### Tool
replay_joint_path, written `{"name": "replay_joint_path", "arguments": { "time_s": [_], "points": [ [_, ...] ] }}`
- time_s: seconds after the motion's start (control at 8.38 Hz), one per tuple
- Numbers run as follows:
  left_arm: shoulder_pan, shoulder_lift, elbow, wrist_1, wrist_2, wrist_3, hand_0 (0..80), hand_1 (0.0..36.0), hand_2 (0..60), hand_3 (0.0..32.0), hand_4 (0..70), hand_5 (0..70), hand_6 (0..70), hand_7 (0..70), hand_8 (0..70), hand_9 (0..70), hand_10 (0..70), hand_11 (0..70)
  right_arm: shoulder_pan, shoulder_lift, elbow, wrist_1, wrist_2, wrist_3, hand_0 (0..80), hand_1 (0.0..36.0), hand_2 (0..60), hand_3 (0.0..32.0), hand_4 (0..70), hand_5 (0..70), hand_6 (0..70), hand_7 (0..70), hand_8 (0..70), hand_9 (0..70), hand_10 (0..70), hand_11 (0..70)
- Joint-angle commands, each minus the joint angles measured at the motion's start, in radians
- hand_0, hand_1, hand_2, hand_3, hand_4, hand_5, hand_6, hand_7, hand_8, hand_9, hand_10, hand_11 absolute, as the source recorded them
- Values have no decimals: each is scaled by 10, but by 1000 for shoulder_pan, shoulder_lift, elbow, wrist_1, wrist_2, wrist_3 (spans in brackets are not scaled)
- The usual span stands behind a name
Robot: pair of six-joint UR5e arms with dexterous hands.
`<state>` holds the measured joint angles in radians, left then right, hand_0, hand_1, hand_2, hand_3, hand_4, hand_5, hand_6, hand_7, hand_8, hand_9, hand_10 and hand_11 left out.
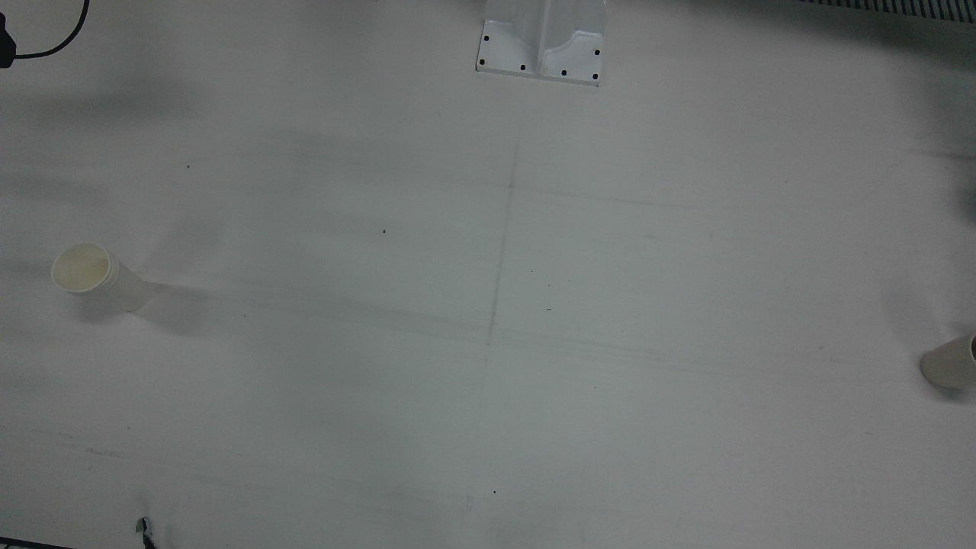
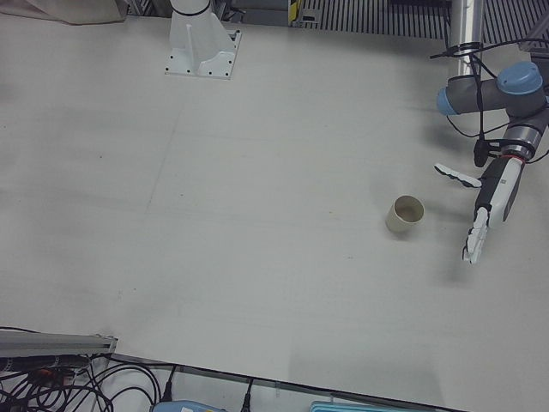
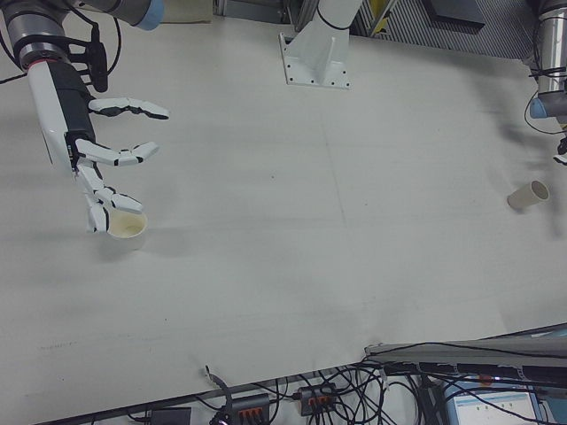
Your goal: Pour water
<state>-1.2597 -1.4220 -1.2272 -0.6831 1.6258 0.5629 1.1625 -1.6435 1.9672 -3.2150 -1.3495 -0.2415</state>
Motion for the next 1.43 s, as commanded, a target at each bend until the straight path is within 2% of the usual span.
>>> {"name": "replay_joint_path", "arguments": {
  "time_s": [0.0,0.12,0.36,0.48,0.6,0.83,1.19,1.31],
  "points": [
    [10,15,-1,-28,0,101,458,65,0,110,38,0,15,39,0,0,0,0,-6,2,8,0,0,-1,548,202,157,0,357,317,144,224,19,35,0,0],
    [16,15,-2,-29,14,127,470,83,0,82,84,0,17,36,0,0,0,0,-6,1,12,0,-2,-1,548,202,154,0,351,313,142,222,18,34,0,0],
    [35,14,3,-7,17,161,472,88,0,12,103,0,27,40,0,0,0,0,-9,-1,13,0,-2,-1,548,202,156,0,346,312,138,219,17,35,0,0],
    [49,15,6,-9,11,163,468,89,20,0,134,0,42,28,0,0,1,12,-10,-1,13,-2,-2,-2,549,204,156,0,346,312,136,217,17,32,0,0],
    [51,14,15,-21,3,158,467,89,30,0,154,0,45,19,0,0,10,28,-17,-1,13,0,-2,-2,548,203,154,0,344,312,135,217,17,32,0,0],
    [57,8,9,-24,-3,147,471,96,23,0,130,0,31,25,0,0,7,25,-20,-7,13,0,-2,-1,546,201,150,0,338,308,131,214,16,31,0,0],
    [75,-25,15,31,-7,149,498,132,43,0,164,2,55,50,1,0,11,32,-20,-7,13,0,-2,-1,544,200,146,0,328,305,126,207,15,29,0,0],
    [86,-25,15,27,-61,117,496,131,50,0,170,3,63,53,2,0,11,32,-20,-7,13,0,-2,-1,546,200,145,0,330,308,127,209,15,30,0,0]
  ]
}}
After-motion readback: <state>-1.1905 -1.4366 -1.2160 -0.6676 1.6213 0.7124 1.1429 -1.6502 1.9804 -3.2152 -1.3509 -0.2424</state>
